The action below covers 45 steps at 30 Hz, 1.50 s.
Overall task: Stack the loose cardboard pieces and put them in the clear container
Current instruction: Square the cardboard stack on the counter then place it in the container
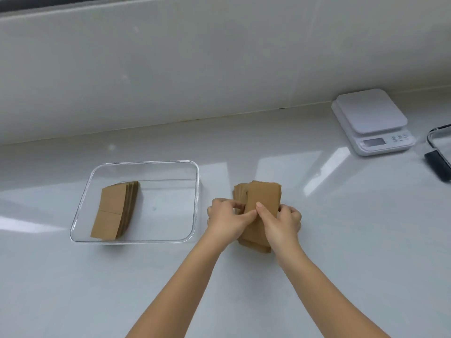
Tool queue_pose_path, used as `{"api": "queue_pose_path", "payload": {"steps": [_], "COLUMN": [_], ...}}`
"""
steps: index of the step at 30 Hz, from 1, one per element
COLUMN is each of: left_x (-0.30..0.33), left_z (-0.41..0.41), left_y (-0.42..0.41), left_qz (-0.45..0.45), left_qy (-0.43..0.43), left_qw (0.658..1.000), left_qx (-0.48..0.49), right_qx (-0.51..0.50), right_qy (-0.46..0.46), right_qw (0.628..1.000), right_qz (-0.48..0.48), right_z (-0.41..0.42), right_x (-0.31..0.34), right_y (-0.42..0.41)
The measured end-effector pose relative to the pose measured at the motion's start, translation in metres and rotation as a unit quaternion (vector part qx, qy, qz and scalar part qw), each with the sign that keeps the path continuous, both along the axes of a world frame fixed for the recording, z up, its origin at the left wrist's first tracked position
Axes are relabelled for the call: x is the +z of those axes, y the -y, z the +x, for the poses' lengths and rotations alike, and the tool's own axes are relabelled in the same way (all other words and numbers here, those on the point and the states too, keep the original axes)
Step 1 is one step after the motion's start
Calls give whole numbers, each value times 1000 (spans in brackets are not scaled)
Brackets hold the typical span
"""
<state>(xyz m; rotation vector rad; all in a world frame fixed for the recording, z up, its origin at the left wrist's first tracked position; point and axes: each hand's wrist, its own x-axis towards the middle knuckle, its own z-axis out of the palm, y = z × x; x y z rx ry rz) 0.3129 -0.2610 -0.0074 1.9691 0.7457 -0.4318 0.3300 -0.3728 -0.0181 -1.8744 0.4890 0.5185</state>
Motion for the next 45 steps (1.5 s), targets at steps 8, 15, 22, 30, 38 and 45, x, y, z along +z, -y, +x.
{"api": "queue_pose_path", "payload": {"steps": [8,15,22,30,38,45], "left_x": [-5,-10,1,30,81,69], "left_z": [-2,-8,-21,-57,-124,-199], "left_y": [1,-2,-8,-18,-65,-117], "left_qz": [-157,-254,-337,-260,-192,-162], "left_qy": [22,-20,-44,30,154,190], "left_qw": [980,942,926,965,965,967], "left_qx": [119,217,166,-8,-86,-40], "right_qx": [19,-11,3,72,266,426], "right_qy": [-1,-22,-131,-119,87,261], "right_qw": [996,993,971,942,949,865], "right_qz": [82,116,200,305,143,-40], "right_z": [9,5,-4,-37,-90,-142], "right_x": [4,8,15,40,95,115], "right_y": [2,5,19,28,-17,-76]}}
